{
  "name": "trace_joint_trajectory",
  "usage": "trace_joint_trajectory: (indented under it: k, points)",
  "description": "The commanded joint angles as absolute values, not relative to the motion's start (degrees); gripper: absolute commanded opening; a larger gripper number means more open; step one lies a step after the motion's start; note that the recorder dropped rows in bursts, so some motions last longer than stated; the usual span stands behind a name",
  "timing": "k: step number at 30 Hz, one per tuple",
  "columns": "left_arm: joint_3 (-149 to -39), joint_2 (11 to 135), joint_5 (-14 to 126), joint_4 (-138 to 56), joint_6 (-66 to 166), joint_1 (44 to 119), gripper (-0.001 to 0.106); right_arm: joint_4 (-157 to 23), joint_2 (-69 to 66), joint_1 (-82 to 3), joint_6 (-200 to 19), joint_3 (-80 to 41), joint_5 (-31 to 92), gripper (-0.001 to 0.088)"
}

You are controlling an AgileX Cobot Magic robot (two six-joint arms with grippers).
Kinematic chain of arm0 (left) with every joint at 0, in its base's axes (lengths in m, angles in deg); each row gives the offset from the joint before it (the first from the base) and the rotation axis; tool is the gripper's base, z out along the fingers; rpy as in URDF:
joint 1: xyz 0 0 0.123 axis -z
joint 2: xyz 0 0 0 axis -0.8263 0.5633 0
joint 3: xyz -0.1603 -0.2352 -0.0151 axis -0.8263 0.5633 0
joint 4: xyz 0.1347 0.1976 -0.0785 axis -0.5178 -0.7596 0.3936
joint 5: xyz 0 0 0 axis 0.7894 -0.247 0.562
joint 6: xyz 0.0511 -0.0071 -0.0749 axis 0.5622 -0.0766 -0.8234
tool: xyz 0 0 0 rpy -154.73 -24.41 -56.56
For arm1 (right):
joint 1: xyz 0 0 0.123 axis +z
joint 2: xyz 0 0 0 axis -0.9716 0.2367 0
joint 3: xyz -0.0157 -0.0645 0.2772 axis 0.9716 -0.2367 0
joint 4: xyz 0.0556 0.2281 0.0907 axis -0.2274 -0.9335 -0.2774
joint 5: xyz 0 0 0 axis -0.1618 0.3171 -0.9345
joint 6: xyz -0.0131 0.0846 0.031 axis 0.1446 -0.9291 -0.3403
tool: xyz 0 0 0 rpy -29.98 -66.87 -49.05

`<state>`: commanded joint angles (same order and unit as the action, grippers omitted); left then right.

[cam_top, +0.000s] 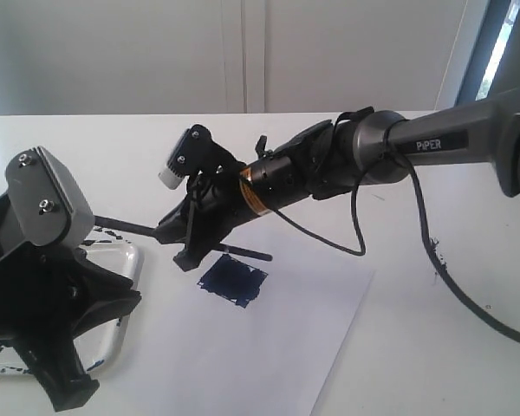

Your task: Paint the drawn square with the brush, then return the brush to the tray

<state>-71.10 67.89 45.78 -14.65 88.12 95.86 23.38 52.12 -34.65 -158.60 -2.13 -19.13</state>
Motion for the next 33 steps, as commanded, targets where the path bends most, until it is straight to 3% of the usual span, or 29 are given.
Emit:
trace_joint_trajectory:
  k: [12, 18, 28, 30, 33]
  points:
    - [-71.1, 67.89, 45.78, -14.65, 88.12, 95.86, 0.021, 23.38, 49.0, -29.43, -153.19, -9.39, -13.45, 0.0]
    - [-71.1, 67.89, 45.4, -14.65, 88.12, 95.86, 0.021, 23.38, 49.0, -25.84, -150.61, -10.28, -0.49, 0.0]
    - [-71.1, 67.89, 45.4, -14.65, 88.12, 95.86, 0.021, 23.38, 49.0, -24.33, -148.93, -10.28, 0.79, 0.0001]
    - [-71.1, 67.89, 45.4, -14.65, 88.12, 95.86, 0.021, 23.38, 49.0, -24.33, -148.93, -10.28, 0.9, 0.0033]
    - [-71.1, 67.89, 45.4, -14.65, 88.12, 95.86, 0.021, 23.38, 49.0, -24.33, -148.93, -10.28, 0.9, 0.0156]
